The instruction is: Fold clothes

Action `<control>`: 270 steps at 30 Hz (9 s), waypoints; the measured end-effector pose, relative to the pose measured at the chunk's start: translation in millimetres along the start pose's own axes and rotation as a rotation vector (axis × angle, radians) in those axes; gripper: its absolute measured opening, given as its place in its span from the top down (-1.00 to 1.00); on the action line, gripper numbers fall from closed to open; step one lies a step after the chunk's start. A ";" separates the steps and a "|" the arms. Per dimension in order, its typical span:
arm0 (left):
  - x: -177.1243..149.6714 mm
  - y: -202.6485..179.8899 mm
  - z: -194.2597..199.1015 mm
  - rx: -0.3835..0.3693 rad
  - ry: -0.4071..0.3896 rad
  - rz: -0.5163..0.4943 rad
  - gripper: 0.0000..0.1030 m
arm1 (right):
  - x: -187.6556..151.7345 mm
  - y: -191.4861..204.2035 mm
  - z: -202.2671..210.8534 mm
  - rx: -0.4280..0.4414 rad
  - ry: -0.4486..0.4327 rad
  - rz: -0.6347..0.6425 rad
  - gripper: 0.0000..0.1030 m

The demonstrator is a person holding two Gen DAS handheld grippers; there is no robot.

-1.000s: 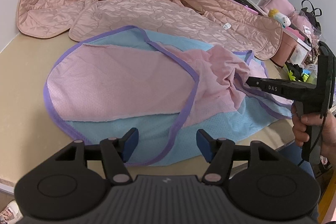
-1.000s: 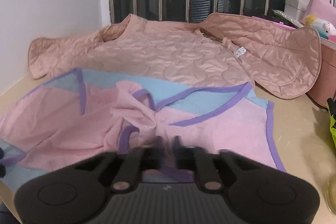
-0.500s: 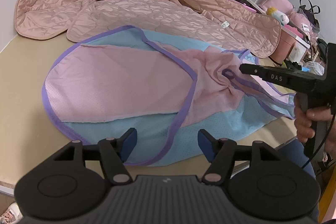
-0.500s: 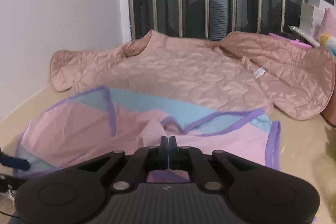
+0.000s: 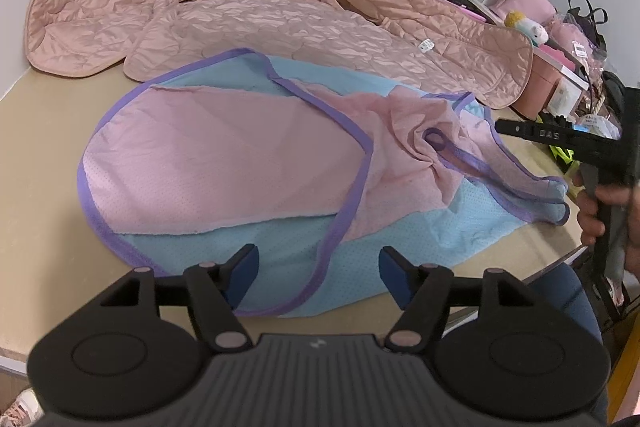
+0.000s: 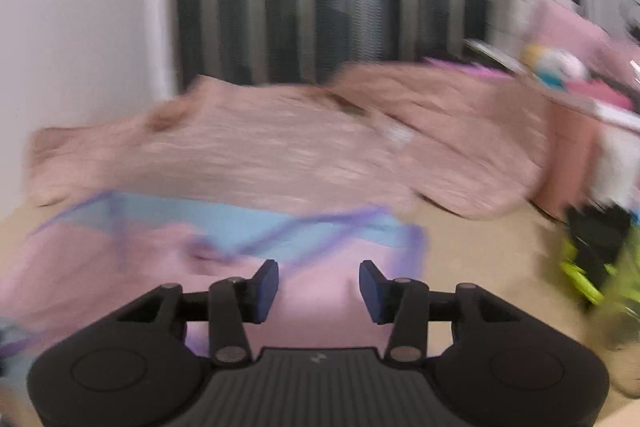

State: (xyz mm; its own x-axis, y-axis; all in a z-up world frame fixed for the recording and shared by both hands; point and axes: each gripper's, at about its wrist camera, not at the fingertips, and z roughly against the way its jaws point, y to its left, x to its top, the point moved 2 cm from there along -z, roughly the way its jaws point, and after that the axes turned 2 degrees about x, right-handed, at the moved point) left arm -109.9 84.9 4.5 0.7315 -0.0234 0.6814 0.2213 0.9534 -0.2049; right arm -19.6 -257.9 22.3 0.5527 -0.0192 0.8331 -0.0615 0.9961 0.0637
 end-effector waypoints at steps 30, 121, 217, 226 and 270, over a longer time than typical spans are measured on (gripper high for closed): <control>-13.3 -64.2 2.2 -0.127 0.008 -0.308 -0.27 | -53.6 -13.5 93.7 0.158 0.092 0.533 0.36; 36.1 87.0 -5.7 0.217 -0.122 -0.017 0.95 | -27.7 -32.0 26.0 -0.004 0.141 0.106 0.91; 57.0 34.4 -46.2 -0.043 -0.047 0.393 0.38 | 109.2 -31.2 -79.2 0.368 0.549 0.917 -0.02; 55.9 39.3 -44.1 -0.023 -0.061 0.381 0.28 | 94.4 -41.6 -126.2 0.421 0.674 0.872 0.98; 98.6 -87.2 -99.7 0.063 0.013 -0.296 1.00 | 5.3 30.3 -20.8 0.096 0.187 0.685 0.88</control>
State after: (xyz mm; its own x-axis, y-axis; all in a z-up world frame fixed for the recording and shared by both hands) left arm 7.3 -30.5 19.5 0.6493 -0.3061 0.6962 0.3859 0.9214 0.0452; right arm -1.2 -226.0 17.1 0.4962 0.6313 0.5960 -0.5140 0.7669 -0.3844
